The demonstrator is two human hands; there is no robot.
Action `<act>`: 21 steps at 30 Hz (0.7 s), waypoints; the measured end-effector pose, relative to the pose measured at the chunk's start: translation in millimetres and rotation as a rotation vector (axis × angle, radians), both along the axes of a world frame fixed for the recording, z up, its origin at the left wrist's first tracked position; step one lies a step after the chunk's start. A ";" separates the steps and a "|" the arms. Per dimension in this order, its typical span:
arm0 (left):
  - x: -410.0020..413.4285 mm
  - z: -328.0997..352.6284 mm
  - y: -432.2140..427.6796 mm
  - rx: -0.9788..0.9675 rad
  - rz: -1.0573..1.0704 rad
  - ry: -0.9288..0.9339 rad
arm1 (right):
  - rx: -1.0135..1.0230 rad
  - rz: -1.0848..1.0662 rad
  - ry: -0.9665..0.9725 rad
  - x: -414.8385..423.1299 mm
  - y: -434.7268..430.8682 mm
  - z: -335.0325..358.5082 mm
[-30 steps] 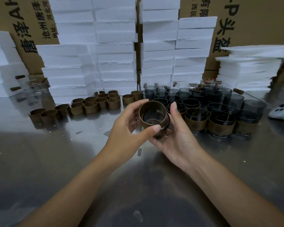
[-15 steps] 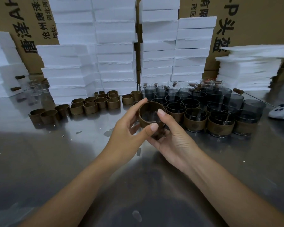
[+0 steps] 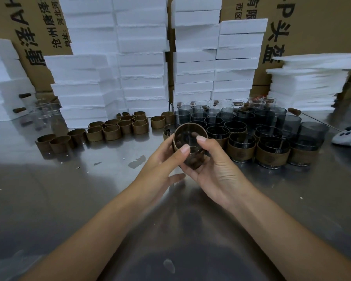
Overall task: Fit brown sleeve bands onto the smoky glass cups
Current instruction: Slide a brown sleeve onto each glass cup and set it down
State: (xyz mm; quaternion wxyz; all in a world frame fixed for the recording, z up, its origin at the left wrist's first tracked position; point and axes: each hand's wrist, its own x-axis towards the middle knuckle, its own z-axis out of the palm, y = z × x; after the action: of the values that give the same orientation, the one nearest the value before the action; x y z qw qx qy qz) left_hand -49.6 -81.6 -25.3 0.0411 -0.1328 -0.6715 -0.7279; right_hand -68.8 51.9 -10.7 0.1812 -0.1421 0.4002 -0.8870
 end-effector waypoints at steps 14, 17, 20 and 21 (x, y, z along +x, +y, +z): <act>-0.2 -3.3 3.9 0.064 0.090 0.072 | 0.025 0.002 0.019 -6.8 5.3 -4.1; 0.4 -2.2 4.4 0.104 0.102 0.058 | 0.041 -0.002 0.028 -7.4 5.1 -4.8; 0.0 -2.0 4.5 0.124 0.103 0.041 | 0.055 -0.010 0.023 -7.5 5.2 -4.7; 0.1 -2.1 4.7 0.132 0.103 0.037 | 0.055 -0.012 0.023 -7.1 5.6 -4.4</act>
State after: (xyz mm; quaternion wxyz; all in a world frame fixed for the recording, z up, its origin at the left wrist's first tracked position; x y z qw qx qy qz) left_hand -49.5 -76.9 -27.4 0.0996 -0.1087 -0.6272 -0.7647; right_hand -75.9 57.5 -15.0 0.1753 -0.1447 0.4274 -0.8750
